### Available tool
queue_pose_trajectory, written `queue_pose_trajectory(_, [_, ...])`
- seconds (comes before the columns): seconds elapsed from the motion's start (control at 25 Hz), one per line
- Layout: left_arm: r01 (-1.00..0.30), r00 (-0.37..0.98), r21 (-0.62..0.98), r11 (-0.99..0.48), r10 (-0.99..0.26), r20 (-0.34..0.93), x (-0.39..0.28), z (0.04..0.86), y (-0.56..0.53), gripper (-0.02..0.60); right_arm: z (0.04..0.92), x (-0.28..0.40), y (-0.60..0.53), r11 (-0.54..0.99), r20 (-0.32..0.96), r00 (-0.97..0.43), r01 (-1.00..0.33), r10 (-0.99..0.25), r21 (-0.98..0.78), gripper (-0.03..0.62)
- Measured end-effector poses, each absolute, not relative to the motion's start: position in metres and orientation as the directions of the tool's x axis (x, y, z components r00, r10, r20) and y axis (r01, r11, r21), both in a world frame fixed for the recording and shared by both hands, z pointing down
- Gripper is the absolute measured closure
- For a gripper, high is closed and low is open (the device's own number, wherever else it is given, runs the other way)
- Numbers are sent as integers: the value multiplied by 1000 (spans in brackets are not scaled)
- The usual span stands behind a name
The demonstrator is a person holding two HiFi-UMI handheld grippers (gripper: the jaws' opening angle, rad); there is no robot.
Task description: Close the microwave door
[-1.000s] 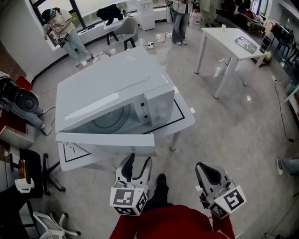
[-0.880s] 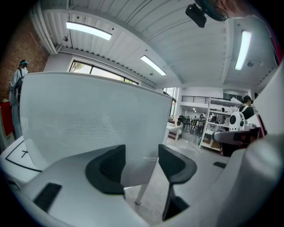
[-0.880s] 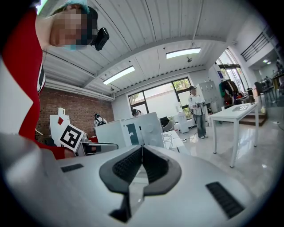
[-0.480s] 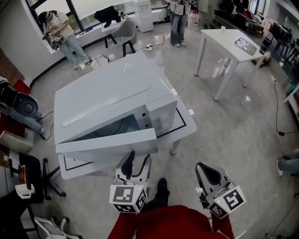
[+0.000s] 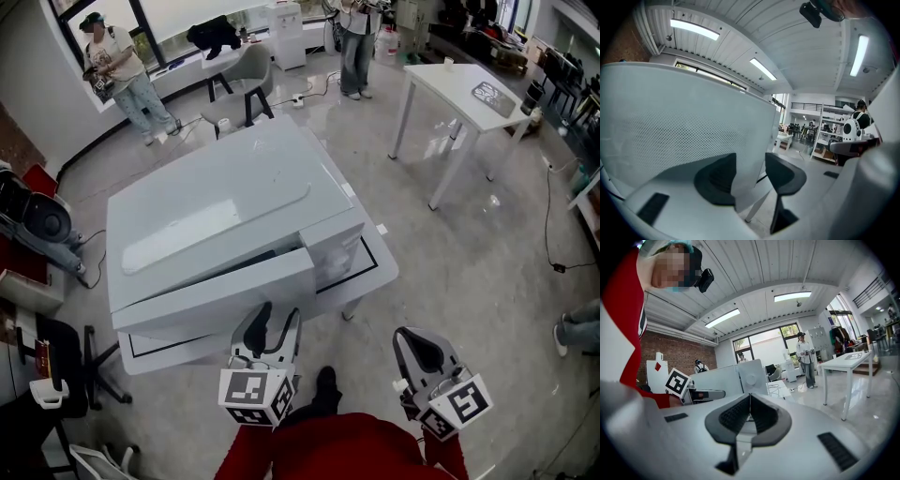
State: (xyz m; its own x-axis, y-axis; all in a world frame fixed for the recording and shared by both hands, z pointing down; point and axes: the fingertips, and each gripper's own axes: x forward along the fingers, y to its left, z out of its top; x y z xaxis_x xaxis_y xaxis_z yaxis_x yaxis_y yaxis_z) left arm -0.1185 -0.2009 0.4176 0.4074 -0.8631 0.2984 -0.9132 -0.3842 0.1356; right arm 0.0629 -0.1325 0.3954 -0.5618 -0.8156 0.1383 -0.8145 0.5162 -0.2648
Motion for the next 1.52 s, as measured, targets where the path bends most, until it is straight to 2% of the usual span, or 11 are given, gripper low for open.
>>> queue_pose_trajectory(0.08, [-916, 401, 137, -377, -866, 298, -121, 417, -206, 382, 396, 61, -136, 515, 138, -560, -816, -817, -264, 579])
queue_pose_trajectory(0.16, [-920, 392, 135, -368, -870, 298, -124, 418, -208, 439, 396, 59, -140, 512, 139, -557, -818, -819, -262, 579])
queue_pose_trajectory(0.48, [-939, 343, 132, -317, -891, 297, -130, 417, -212, 569, 393, 51, -150, 519, 149, -563, -816, -813, -255, 579])
queue_pose_trajectory(0.84, [-934, 356, 136, -330, -884, 303, -135, 415, -214, 571, 392, 33, -162, 568, 165, -602, -795, -781, -211, 579])
queue_pose_trajectory(1.52, [-939, 344, 99, -330, -877, 334, -130, 422, -226, 574, 379, 43, -182, 625, 160, -654, -755, -740, -199, 579])
